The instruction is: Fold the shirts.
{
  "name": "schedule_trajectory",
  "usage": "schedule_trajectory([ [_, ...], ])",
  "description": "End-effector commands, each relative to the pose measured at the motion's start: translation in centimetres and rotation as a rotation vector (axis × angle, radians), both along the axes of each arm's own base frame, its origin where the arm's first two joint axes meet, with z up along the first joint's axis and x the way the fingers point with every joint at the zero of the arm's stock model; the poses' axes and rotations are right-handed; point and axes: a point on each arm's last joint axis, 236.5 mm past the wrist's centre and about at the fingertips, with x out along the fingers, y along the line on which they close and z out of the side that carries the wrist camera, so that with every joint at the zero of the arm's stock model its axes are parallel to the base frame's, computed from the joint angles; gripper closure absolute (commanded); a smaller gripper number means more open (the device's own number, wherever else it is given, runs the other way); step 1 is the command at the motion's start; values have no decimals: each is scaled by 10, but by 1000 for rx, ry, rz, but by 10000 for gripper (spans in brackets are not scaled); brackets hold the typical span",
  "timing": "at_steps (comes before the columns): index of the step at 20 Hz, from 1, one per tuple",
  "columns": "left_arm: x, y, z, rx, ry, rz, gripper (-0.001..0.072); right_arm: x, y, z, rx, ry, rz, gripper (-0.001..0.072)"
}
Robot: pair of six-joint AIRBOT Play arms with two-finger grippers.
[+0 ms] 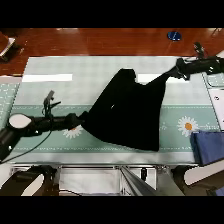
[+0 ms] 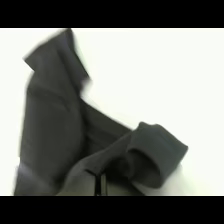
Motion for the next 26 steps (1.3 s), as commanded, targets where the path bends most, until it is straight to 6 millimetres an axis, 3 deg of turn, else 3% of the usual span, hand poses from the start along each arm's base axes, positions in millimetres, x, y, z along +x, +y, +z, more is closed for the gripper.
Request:
schedule_trajectory([
  [1,-17,-3,-22,14,34,47,681,35,50,-7,79,-16,58,694],
  [3,-11,-3,-23,27,10,60,679,39,62,-13,92,-15,64,677],
  [4,-7,-1,-22,31,-1,71,626,39,64,-13,92,-12,62,520],
  [5,-3,1,-19,30,-10,81,330,37,63,-11,99,-3,59,292],
  [6,1,4,-14,26,-13,83,200,32,56,-6,100,4,67,300],
  [7,2,9,-5,27,-9,62,198,26,45,2,99,10,74,300],
  [10,12,54,32,91,-9,19,198,-7,-16,38,11,2,96,300],
  [12,32,94,61,132,-69,105,199,-39,-91,44,-229,50,13,304],
  [13,40,108,74,119,-92,176,199,-58,-132,41,-339,124,-120,304],
  [14,38,110,78,91,-77,207,199,-78,-156,35,-406,172,-198,305],
  [15,27,101,73,65,-32,180,199,-97,-162,27,-416,194,-233,305],
  [17,-3,77,52,31,72,80,199,-135,-154,3,-411,213,-259,304],
  [21,-39,20,29,-135,200,-29,199,-222,-107,-54,-376,279,-222,304],
  [23,-36,6,14,-132,213,-32,199,-253,-92,-69,-370,305,-212,304],
  [26,-14,-17,-3,-147,186,0,199,-279,-75,-76,-356,309,-218,304],
])
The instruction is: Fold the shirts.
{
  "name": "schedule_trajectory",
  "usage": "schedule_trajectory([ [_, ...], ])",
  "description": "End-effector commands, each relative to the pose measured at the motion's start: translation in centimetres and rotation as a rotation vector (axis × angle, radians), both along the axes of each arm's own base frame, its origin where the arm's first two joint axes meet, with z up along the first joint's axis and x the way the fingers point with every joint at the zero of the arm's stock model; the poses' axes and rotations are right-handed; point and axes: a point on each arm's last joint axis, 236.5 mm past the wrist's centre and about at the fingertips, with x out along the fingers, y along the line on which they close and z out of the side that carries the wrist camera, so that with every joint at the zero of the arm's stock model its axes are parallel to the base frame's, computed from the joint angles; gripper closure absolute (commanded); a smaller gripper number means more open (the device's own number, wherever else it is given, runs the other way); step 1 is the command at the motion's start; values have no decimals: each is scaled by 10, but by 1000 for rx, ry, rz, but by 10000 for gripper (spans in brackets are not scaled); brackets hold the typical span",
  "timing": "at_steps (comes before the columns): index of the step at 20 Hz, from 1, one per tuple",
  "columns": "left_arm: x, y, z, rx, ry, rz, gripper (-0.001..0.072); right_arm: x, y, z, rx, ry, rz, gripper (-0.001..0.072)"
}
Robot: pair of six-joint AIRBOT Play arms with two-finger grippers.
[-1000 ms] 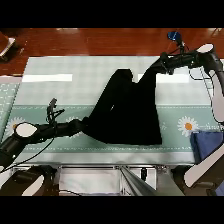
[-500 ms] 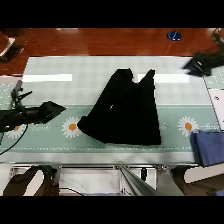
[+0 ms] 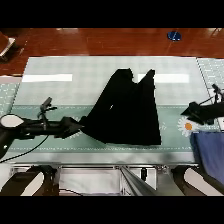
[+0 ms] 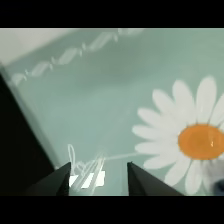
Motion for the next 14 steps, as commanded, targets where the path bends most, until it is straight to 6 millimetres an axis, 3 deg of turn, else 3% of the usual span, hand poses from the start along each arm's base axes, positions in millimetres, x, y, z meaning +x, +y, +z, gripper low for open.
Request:
schedule_trajectory([
  [1,19,-28,-24,-23,3,39,199,-41,20,-18,8,14,-2,304],
  [4,25,-37,-56,17,74,14,199,-57,31,-19,39,52,12,304],
  [7,47,-46,-62,4,75,-18,233,-63,42,-15,89,78,23,304],
  [8,55,-49,-58,-8,47,-38,491,-67,45,-15,99,93,30,304],
  [9,65,-53,-52,-11,-7,-72,674,-72,49,-16,114,109,35,304],
  [12,83,-58,-35,-18,-77,-87,681,-99,70,-31,151,197,96,304],
  [14,85,-58,-33,-19,-84,-87,681,-112,85,-41,185,244,139,303],
])
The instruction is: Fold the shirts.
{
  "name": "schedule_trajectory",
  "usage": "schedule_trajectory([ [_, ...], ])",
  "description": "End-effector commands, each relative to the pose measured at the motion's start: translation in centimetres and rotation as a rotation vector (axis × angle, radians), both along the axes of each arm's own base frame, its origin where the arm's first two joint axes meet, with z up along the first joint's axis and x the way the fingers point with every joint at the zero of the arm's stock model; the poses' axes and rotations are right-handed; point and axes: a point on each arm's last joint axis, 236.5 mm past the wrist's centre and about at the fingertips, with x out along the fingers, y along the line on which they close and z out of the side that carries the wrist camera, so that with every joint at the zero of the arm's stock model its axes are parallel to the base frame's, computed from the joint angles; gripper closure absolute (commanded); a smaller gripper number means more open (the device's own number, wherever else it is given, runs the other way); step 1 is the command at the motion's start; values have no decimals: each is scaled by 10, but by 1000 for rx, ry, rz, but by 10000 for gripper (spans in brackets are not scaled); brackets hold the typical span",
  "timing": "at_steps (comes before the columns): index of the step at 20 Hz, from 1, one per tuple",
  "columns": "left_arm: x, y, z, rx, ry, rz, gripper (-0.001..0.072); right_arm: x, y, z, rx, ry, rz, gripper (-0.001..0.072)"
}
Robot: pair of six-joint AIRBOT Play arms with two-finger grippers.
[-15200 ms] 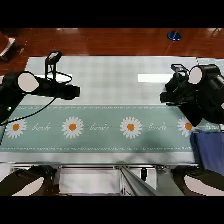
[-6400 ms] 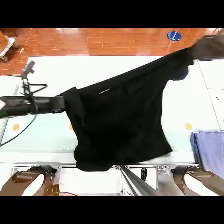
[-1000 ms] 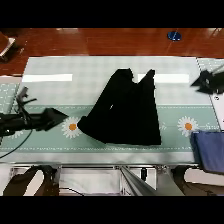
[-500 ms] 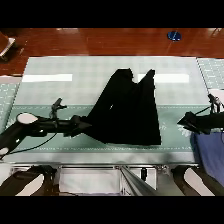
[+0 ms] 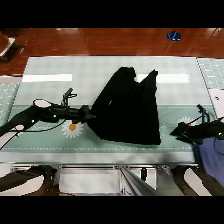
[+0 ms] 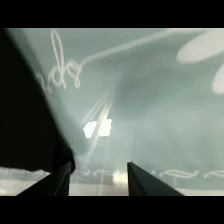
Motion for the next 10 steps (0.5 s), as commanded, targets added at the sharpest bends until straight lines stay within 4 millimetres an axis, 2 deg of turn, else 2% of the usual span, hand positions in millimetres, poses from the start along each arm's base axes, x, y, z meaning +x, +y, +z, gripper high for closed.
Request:
schedule_trajectory([
  [1,10,-4,6,-7,-38,-17,681,-17,27,-11,68,62,64,304],
  [3,8,-5,7,-11,-35,-23,680,-1,42,-13,111,18,51,304],
  [7,8,-5,7,-12,-35,-23,681,19,78,-21,201,-5,47,303],
  [10,8,-5,7,-12,-35,-23,680,25,97,-35,215,15,62,304],
])
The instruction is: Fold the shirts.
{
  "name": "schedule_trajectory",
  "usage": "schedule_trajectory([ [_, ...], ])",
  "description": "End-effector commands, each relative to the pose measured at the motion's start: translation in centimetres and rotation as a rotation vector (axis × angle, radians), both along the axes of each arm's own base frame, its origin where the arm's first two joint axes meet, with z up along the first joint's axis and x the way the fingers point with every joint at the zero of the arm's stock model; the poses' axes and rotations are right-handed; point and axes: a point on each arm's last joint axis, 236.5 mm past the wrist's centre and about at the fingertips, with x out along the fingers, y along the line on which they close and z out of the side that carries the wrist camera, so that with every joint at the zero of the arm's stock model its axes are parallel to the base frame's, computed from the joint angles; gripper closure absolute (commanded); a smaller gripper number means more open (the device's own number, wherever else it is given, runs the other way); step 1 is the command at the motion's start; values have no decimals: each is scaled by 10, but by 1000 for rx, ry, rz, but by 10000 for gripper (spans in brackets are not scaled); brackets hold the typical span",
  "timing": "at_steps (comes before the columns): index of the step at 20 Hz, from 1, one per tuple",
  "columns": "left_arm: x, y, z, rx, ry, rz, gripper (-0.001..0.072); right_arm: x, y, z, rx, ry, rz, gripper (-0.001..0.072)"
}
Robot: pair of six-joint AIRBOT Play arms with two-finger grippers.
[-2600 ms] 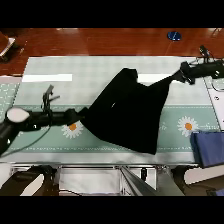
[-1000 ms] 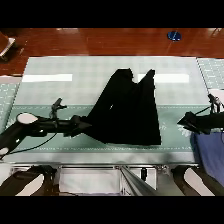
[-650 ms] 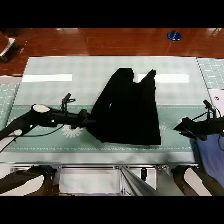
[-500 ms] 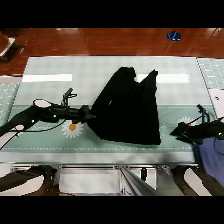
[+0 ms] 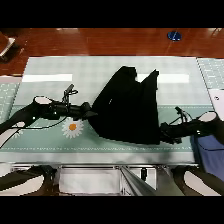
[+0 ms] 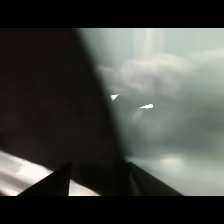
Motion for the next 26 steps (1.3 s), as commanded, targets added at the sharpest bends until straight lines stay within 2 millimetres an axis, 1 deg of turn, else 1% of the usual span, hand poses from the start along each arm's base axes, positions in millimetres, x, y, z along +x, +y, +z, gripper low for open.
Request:
schedule_trajectory([
  [1,0,0,0,0,-2,-1,680,12,24,-14,23,-8,10,319],
  [2,1,0,0,0,-2,0,680,14,29,-14,28,-16,38,447],
  [3,3,0,2,-4,-6,5,681,17,36,-6,49,-49,95,651],
  [4,10,2,11,-21,-22,16,680,25,42,12,90,-104,161,694],
  [5,23,5,29,-54,-61,30,680,39,43,33,101,-161,197,694],
  [6,43,7,63,-118,-143,58,681,64,42,62,90,-260,222,695],
  [7,67,12,107,-195,-248,111,681,93,39,96,63,-378,230,695],
  [8,94,22,164,-282,-388,188,681,127,35,142,22,-521,227,695],
  [9,115,36,221,-356,-524,265,681,156,28,190,-29,-656,226,695],
  [10,130,53,282,-413,-658,340,681,181,20,246,-91,-796,214,695],
  [11,136,67,331,-428,-775,387,681,198,11,300,-154,-929,197,695],
  [12,136,82,379,-407,-900,426,682,207,1,359,-225,-1062,172,695],
  [13,132,93,418,-370,-1002,456,682,206,-8,408,-287,-1167,150,695],
  [14,123,102,453,-302,-1101,471,683,196,-16,454,-344,-1258,137,695],
  [15,108,105,482,-218,-1187,459,682,180,-20,492,-387,-1334,129,695],
  [16,94,109,501,-128,-1246,445,683,163,-21,522,-410,-1401,122,695],
  [17,79,112,517,-39,-1289,435,683,145,-20,548,-422,-1473,111,695],
  [18,62,119,533,45,-1326,440,683,125,-20,571,-432,-1543,92,695],
  [20,23,135,564,189,-1424,473,683,87,-26,596,-488,-1626,58,695],
  [22,-25,148,590,286,-1524,510,683,52,-34,613,-545,-1685,29,695],
  [23,-50,151,599,320,-1569,518,682,37,-37,619,-567,-1707,17,695],
  [24,-72,151,602,344,-1596,513,682,20,-37,624,-578,-1729,13,695],
  [26,-113,147,601,378,-1627,486,682,-6,-35,625,-588,-1746,20,695],
])
